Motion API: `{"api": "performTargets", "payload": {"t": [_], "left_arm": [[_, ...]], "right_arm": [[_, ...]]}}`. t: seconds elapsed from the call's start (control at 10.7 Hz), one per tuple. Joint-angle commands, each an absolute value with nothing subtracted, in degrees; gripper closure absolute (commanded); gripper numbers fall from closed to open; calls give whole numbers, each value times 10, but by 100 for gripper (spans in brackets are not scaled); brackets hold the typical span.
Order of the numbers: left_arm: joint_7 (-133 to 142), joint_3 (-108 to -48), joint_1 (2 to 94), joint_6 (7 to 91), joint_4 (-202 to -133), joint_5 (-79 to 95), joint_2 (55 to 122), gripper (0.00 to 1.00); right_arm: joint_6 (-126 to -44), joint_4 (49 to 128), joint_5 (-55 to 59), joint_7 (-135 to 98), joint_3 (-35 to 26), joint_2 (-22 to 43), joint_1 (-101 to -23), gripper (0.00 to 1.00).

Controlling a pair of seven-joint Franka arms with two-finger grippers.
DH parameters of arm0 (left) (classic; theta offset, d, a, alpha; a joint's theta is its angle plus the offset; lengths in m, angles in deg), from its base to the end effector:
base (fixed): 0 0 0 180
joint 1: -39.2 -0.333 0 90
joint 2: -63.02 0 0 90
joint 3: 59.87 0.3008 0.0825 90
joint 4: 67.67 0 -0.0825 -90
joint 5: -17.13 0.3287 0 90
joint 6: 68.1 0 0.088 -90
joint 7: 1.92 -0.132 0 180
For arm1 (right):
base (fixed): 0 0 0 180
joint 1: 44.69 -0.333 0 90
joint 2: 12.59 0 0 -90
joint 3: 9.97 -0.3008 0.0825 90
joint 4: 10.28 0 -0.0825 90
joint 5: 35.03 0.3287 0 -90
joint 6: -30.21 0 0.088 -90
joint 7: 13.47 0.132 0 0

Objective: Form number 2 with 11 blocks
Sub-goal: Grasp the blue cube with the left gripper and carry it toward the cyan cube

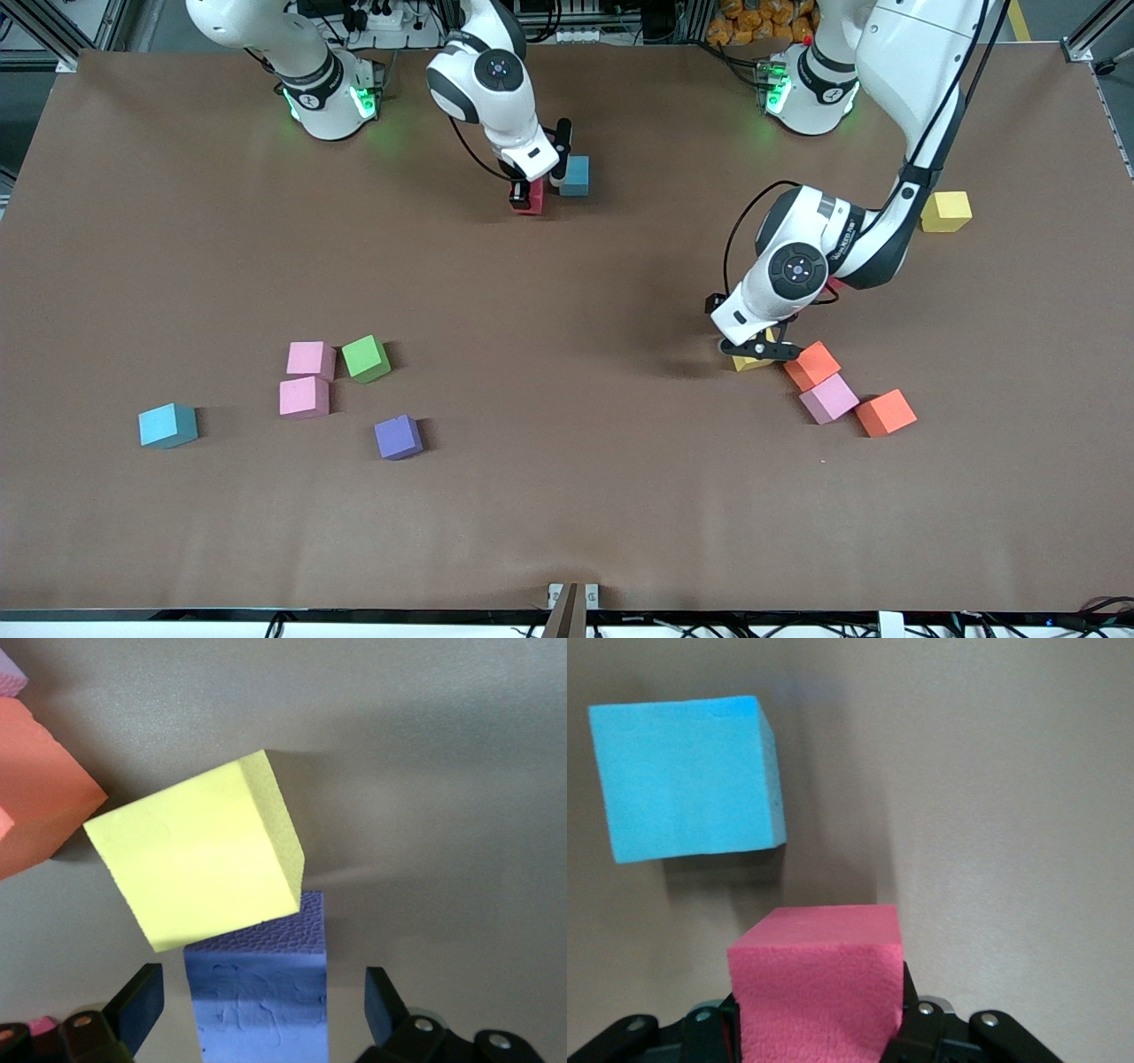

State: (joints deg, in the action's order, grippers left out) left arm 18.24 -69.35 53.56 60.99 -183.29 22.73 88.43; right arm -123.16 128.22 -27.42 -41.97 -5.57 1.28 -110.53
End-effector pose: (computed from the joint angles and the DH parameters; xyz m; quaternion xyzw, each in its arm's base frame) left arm 0.4905 -0.2112 0.2212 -0.9930 0.0621 0.0932 0.0362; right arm 0.2269 0.4093 0.2222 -0.7470 -0.6644 -0.0032 0.0230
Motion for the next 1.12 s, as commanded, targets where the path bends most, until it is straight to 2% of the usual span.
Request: {"api": "performTargets", "payload": {"t": [0.0, 0.19, 0.28, 0.37, 0.56, 0.65, 0.84, 1.03], "left_arm": [[177, -699, 527, 600, -1830, 243, 893, 0], [177, -700, 523, 600, -1838, 243, 893, 0], [177, -700, 521, 600, -1839, 243, 893, 14], [177, -701, 521, 600, -1839, 243, 893, 48], [176, -700, 521, 600, -1843, 243, 887, 73], [176, -701, 522, 592, -1845, 243, 872, 76], [182, -712, 521, 537, -1843, 224, 826, 77], [191, -715, 521, 487, -1844, 110, 785, 80]], "right_arm": [[-1268, 1310, -269, -385, -47, 18, -1137, 83], [-1276, 1309, -269, -371, -47, 25, -1150, 84], [-1279, 1308, -269, -362, -47, 26, -1158, 84], [-1281, 1306, -269, -358, -47, 28, -1162, 84], [-1281, 1304, -269, -358, -48, 28, -1164, 84], [-1281, 1301, -268, -358, -48, 28, -1165, 84], [-1285, 1298, -268, -357, -48, 31, -1169, 84], [-1289, 1299, -267, -335, -48, 33, -1178, 84]]}}
